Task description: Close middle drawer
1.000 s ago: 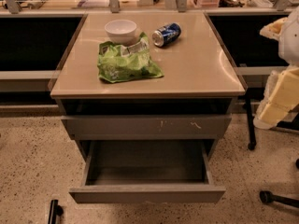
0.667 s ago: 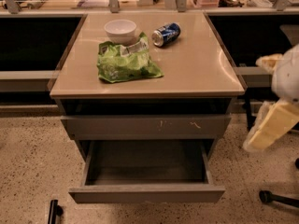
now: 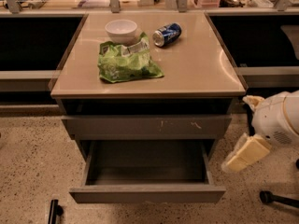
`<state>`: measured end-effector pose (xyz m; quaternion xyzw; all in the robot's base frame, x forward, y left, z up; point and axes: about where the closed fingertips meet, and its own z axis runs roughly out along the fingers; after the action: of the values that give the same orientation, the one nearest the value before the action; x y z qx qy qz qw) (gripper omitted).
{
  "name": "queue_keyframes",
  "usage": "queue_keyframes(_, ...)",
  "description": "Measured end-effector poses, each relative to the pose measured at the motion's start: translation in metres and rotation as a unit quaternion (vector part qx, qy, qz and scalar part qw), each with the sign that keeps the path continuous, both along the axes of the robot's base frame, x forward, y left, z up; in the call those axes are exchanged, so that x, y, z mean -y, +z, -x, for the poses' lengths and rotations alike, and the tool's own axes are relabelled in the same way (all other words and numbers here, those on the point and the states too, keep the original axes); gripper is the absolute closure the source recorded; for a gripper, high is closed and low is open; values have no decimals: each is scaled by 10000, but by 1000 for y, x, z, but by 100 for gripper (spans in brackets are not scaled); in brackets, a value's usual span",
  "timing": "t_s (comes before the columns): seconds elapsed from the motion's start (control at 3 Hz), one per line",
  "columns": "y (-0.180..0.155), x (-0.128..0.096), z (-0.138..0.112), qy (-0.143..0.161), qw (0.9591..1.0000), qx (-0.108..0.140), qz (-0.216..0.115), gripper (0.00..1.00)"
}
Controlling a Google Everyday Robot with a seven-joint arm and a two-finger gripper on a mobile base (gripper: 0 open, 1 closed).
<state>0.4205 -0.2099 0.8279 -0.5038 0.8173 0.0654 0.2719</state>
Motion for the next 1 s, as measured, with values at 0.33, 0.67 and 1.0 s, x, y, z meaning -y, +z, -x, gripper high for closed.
queue_keyframes(0.33,1,0,0,3,10000,9,4,0)
queue_keyframes(0.67,-32,4,10,-175,9995,17,-258,0)
queue_keyframes(1.0,-105,10,24,-570,9944,-29,-894,0)
